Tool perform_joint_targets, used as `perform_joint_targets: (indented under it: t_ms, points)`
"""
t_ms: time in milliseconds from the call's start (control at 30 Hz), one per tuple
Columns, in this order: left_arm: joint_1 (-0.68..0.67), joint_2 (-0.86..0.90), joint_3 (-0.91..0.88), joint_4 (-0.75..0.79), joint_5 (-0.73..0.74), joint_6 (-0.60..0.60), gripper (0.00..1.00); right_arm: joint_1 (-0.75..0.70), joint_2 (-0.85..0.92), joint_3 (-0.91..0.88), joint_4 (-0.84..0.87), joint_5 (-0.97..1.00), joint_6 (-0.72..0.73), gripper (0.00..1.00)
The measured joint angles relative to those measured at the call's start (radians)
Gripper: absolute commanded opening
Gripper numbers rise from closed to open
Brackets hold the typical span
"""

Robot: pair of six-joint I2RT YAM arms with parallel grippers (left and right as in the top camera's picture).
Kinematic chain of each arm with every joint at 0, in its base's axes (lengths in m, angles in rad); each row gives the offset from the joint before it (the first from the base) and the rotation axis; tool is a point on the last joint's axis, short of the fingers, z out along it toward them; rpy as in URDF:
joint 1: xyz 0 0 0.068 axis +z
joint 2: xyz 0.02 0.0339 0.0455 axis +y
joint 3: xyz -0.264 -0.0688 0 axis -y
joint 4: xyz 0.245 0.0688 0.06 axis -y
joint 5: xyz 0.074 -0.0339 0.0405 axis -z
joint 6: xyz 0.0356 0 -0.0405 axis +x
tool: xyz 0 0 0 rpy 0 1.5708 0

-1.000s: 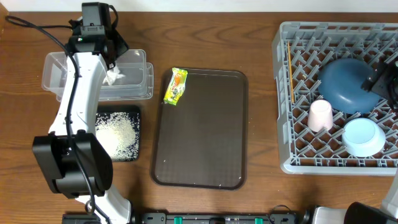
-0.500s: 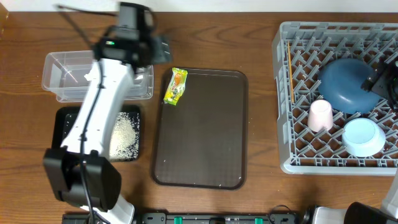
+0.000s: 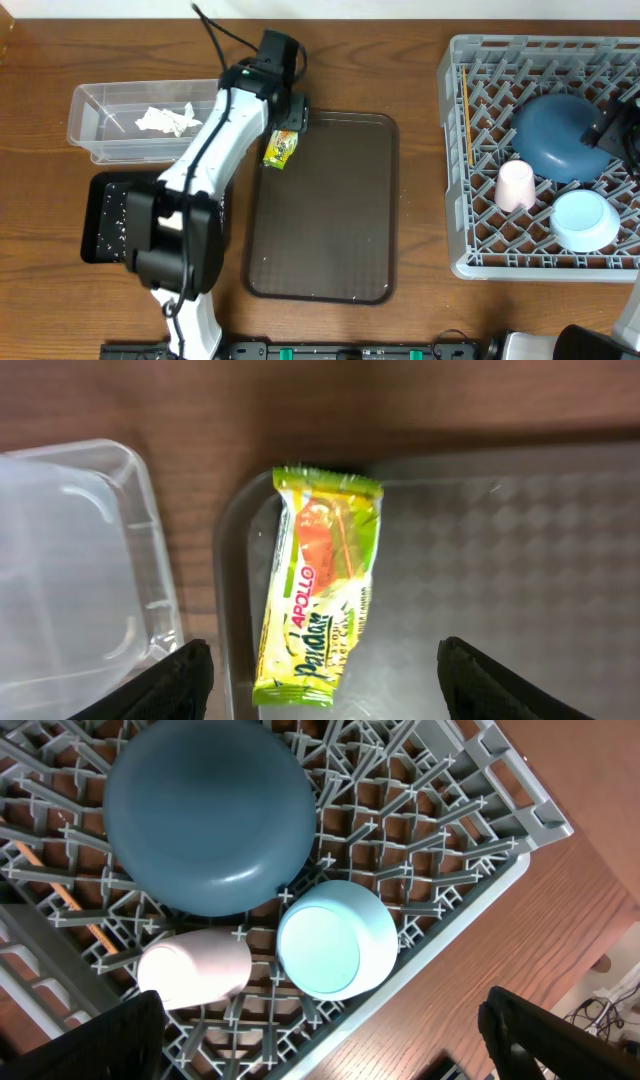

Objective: Sort waste into correct bins and load items into the dishwasher rack
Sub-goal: 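Reach the left gripper to the yellow snack wrapper and grasp it, then lift the wrapper with the left gripper and drop it into the clear container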

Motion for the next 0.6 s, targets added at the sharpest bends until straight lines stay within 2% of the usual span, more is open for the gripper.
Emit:
perform_joint_targets:
  t_ms: [267,433,600]
  points:
    - [-0.008,0.091,0.0,-0.001,0.0,0.015,0.67,0.0,0.0,0.0,0.0,0.0,0.0,0.99]
    - [-0.012,0.112,-0.001,0.01,0.001,0.015,0.68,0.0,0.0,0.0,0.0,0.0,0.0,0.99]
    - [-0.012,0.124,-0.001,0.034,0.0,0.018,0.73,0.0,0.0,0.0,0.0,0.0,0.0,0.99]
